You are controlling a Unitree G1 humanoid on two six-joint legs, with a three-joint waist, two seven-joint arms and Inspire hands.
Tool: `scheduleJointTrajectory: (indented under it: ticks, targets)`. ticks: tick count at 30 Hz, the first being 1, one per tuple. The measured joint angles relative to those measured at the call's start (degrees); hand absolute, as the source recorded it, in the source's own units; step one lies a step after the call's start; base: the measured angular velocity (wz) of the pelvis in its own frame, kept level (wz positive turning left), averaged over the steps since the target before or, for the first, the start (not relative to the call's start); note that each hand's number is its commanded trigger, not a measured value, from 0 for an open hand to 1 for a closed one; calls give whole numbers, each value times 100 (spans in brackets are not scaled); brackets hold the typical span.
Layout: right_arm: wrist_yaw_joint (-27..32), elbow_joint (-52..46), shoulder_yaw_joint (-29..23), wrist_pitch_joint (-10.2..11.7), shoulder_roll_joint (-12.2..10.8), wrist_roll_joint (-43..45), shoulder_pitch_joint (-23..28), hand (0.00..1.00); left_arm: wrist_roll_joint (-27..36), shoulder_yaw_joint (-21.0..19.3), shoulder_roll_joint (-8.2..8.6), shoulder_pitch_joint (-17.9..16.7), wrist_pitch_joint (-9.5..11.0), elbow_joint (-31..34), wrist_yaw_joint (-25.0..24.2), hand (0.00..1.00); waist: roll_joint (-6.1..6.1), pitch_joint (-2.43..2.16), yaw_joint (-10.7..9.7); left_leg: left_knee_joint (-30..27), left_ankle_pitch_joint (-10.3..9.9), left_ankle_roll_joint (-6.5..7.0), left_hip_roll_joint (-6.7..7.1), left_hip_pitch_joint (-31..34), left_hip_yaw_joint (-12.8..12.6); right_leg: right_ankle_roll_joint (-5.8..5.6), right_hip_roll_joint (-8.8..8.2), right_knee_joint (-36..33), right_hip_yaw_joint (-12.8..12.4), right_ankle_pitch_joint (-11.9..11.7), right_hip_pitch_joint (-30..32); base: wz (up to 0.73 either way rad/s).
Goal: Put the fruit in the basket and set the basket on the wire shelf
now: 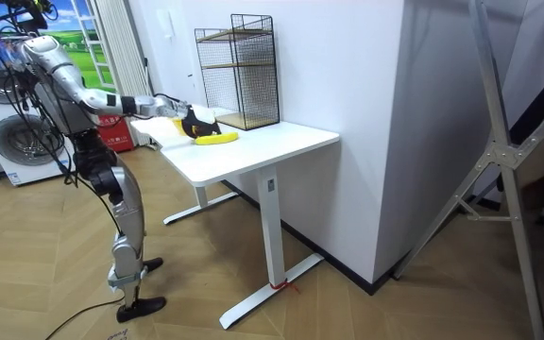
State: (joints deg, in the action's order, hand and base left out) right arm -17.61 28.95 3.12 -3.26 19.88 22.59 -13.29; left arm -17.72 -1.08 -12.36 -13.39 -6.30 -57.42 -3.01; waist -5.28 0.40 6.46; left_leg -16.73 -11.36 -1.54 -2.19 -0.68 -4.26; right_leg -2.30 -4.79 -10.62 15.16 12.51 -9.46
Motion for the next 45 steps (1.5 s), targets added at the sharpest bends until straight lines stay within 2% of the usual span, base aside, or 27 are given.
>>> scheduleJointTrajectory:
  ticks: [8,17,20,22,26,28,31,35,37,45]
  targets:
    - [235,172,26,-37,21,57,-87,100,-11,51,-3,8,-1,-10,0,0,-18,0,22,3,-20,-18,4,9,60,-4,10,29,77,1,-56,5]
    - [235,117,0,-43,-12,-302,157,100,-25,71,22,11,-67,-56,0,0,-23,-6,-10,-3,-34,-17,-9,5,69,-2,15,-15,71,1,-47,0]
    - [242,80,-87,-18,-13,-721,374,100,-46,53,23,9,-66,-76,1,0,-4,-16,-8,-129,-66,5,-9,22,71,0,13,-6,70,-1,-54,0]
    - [274,56,-153,79,-22,-1224,606,100,-47,53,20,-2,-66,-108,11,0,17,-23,-22,-187,-89,19,-7,40,66,-13,11,0,50,-9,-54,0]
    - [401,-39,-154,257,-21,-1444,798,100,-45,72,14,-11,-53,-115,33,0,58,-47,-94,-214,-94,29,-7,52,72,-25,11,-5,53,-18,-66,0]
    - [494,52,-156,447,-29,-1586,878,100,-46,68,16,-18,-4,-159,33,0,125,-79,-152,-207,-95,29,-6,25,75,-25,11,1,53,-20,-101,0]
    - [571,231,-160,647,-30,-1838,903,100,-47,60,15,-22,4,-222,28,0,196,-91,-173,-167,-101,30,-11,-98,33,-28,6,16,-22,-1,-174,-6]
    - [574,382,-228,751,-55,-2186,894,100,-47,54,13,-46,14,-222,24,0,219,-91,-265,-164,-102,34,-6,-107,20,-30,-2,0,-39,1,-198,-2]
    - [574,463,-301,768,-112,-2632,920,100,-45,36,21,-115,16,-226,23,0,206,-84,-326,-170,-118,43,-6,-155,10,-37,-3,18,-23,5,-256,0]
    - [392,441,-814,918,-211,-4148,1203,100,-48,-330,72,-249,40,-217,7,0,224,-93,-328,-175,-150,52,-7,-173,-35,-59,-3,72,-79,-3,-249,-3]
